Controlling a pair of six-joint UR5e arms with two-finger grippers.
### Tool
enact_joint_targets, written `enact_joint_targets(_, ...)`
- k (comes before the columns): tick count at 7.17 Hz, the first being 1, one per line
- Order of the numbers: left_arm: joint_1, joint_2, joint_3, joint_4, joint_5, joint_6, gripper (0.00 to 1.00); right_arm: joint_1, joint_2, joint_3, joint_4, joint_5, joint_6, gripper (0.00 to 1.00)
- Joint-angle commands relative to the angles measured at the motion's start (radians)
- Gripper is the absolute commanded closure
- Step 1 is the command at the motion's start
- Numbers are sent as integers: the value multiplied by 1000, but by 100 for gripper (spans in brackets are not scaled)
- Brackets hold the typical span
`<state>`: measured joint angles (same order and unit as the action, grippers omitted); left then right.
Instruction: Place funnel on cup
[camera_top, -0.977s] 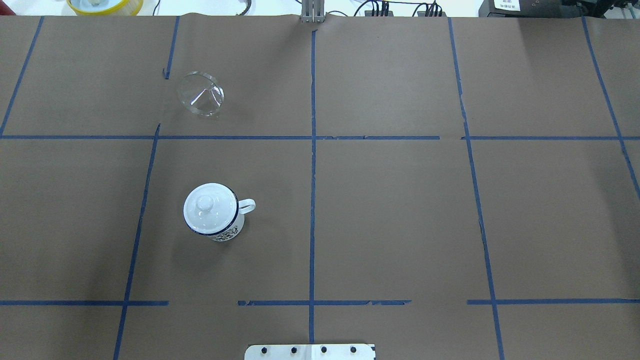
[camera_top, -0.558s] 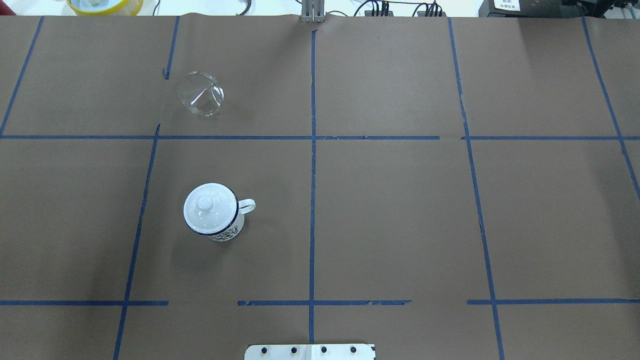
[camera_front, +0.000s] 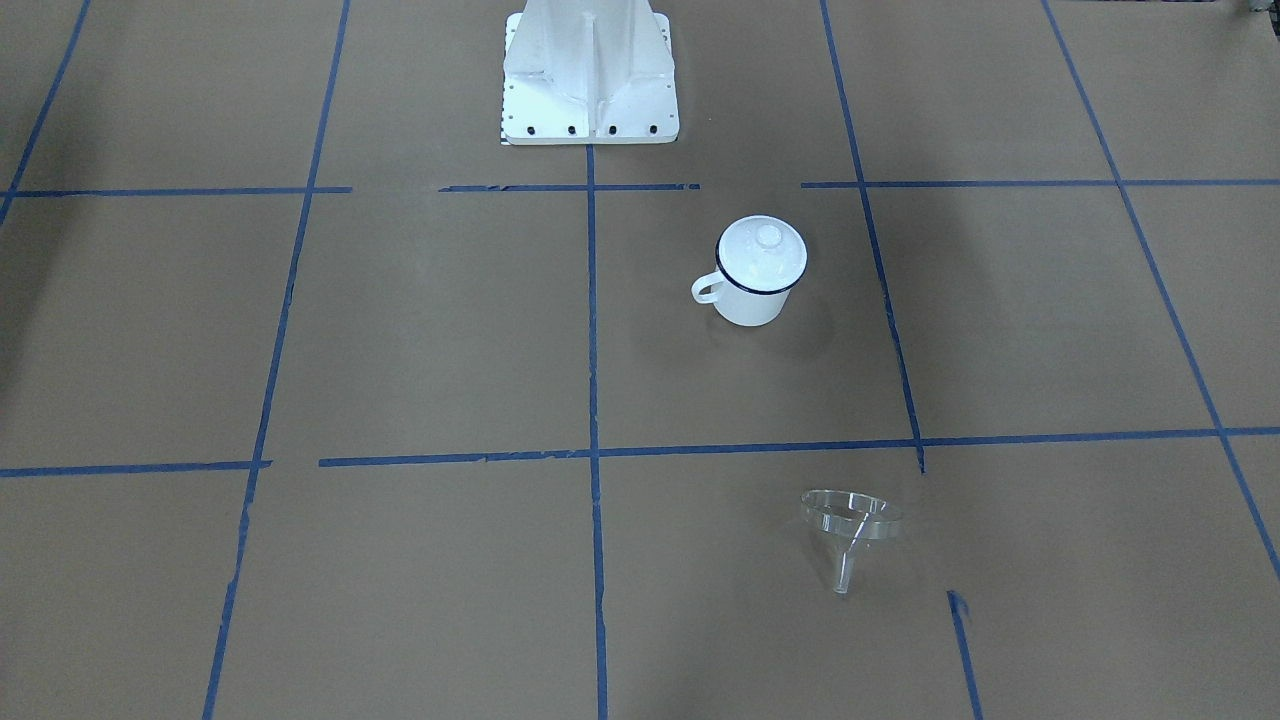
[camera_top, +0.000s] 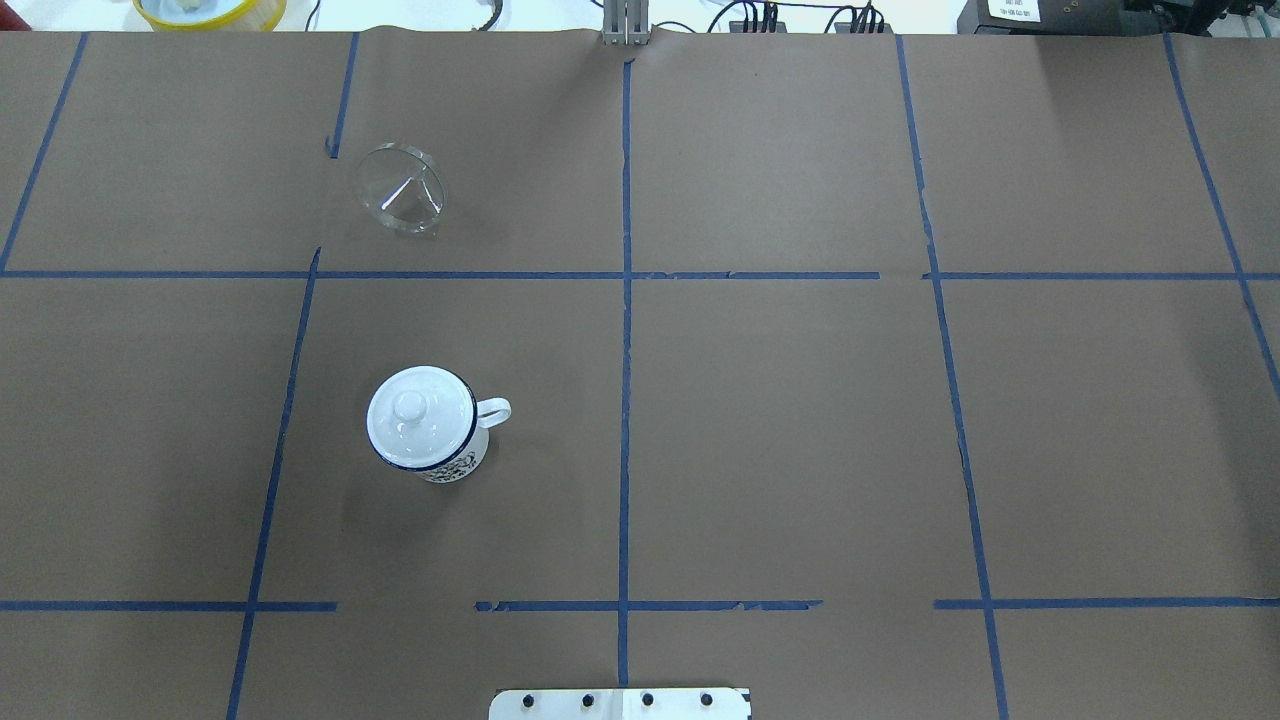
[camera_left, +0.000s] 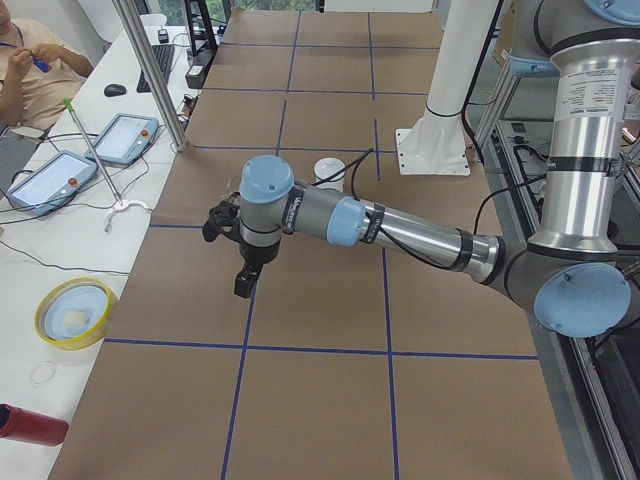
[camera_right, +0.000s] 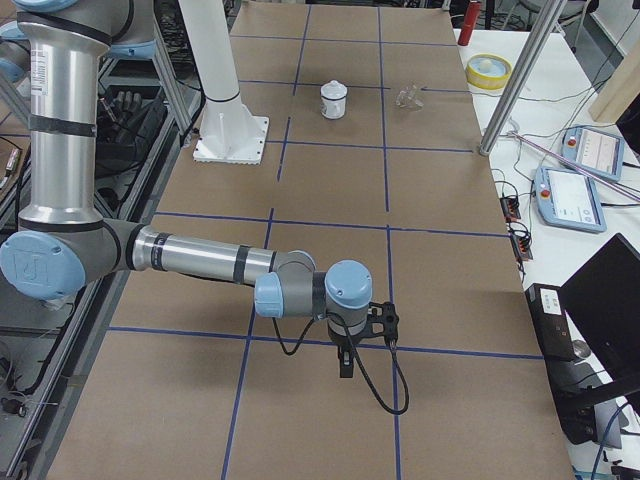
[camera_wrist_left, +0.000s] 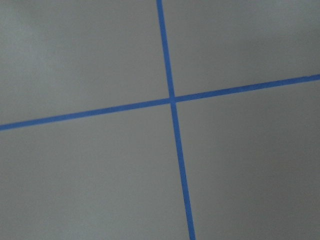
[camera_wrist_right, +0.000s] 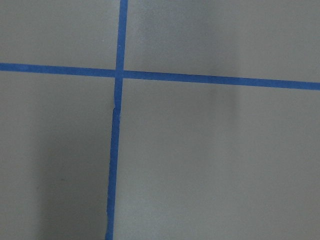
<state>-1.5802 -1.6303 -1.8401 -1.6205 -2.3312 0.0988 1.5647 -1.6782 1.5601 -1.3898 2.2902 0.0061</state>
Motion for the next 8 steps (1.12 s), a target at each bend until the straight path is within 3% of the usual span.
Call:
enact_joint_targets(1, 5, -46, -2, -114, -8, -10, 0, 0, 0, 0, 0, 0, 0, 0)
enact_joint_targets(3, 11, 15, -14, -180, -94, -57, 0, 0, 0, 0, 0, 0, 0, 0)
enact_joint_targets(4, 76, 17, -8, -180, -156, -121, 0, 0, 0, 0, 0, 0, 0, 0)
enact_joint_targets(5, 154, 12, -36, -183, -146, -260, 0, 0, 0, 0, 0, 0, 0, 0)
enact_joint_targets(7, 402, 7, -183, -183, 58, -705, 0, 0, 0, 0, 0, 0, 0, 0)
enact_joint_targets(8, 524, -34, -218, -182, 96, -899, 0, 0, 0, 0, 0, 0, 0, 0)
